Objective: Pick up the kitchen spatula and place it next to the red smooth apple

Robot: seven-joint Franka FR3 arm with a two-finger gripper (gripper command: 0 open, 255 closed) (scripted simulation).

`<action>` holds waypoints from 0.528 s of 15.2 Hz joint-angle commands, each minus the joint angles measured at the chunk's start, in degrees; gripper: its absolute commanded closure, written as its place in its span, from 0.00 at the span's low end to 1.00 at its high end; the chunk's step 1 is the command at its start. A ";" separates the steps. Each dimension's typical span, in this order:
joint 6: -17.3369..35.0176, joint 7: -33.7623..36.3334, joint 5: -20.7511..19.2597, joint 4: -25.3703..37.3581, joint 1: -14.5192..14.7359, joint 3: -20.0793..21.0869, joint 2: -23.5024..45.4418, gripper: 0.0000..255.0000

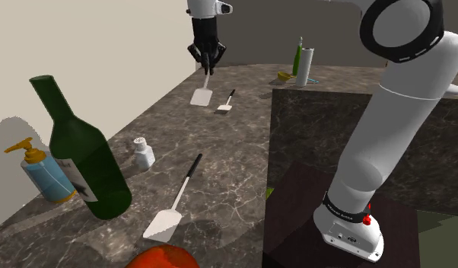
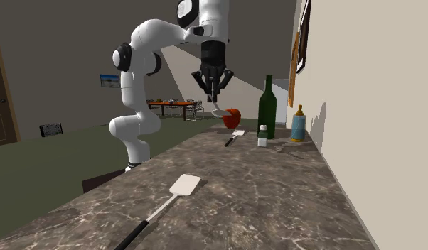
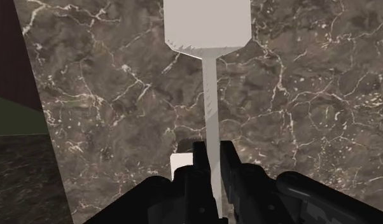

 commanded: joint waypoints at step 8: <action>0.66 6.82 4.09 -15.09 3.59 3.66 -14.57 1.00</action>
